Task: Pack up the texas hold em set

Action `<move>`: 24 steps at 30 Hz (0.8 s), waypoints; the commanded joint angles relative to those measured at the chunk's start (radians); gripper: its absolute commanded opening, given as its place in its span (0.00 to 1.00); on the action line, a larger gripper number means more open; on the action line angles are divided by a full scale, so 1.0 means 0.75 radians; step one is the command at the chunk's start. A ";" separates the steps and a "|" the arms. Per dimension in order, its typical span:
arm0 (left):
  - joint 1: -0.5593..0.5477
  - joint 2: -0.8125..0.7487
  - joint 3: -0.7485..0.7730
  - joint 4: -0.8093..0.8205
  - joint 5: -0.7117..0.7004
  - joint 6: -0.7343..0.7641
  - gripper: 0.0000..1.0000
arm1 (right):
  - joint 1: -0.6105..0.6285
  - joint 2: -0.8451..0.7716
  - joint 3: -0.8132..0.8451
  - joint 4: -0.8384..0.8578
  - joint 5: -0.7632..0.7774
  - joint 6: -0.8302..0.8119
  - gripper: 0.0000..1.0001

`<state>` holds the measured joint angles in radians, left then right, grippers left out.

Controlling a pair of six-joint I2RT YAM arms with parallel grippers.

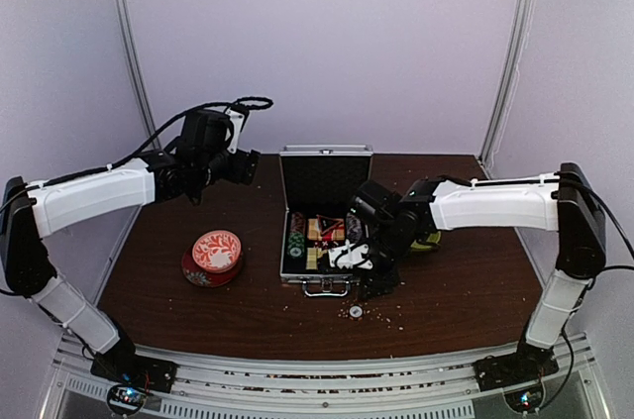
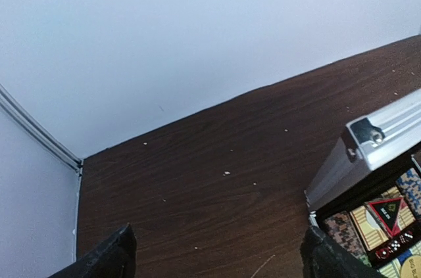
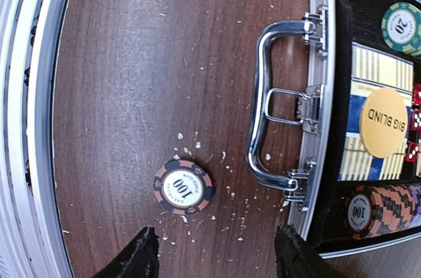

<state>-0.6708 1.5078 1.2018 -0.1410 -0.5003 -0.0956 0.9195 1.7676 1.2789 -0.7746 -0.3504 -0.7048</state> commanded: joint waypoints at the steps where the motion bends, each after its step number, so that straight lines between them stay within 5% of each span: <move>1: -0.006 -0.067 -0.014 0.050 0.168 0.018 0.87 | 0.071 0.033 -0.027 -0.021 0.086 -0.056 0.60; 24: -0.006 -0.037 0.019 0.001 0.287 0.065 0.83 | 0.183 0.174 -0.027 0.020 0.230 -0.092 0.53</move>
<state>-0.6750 1.4864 1.1931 -0.1513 -0.3264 -0.0616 1.0496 1.8767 1.2503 -0.7666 -0.2077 -0.7727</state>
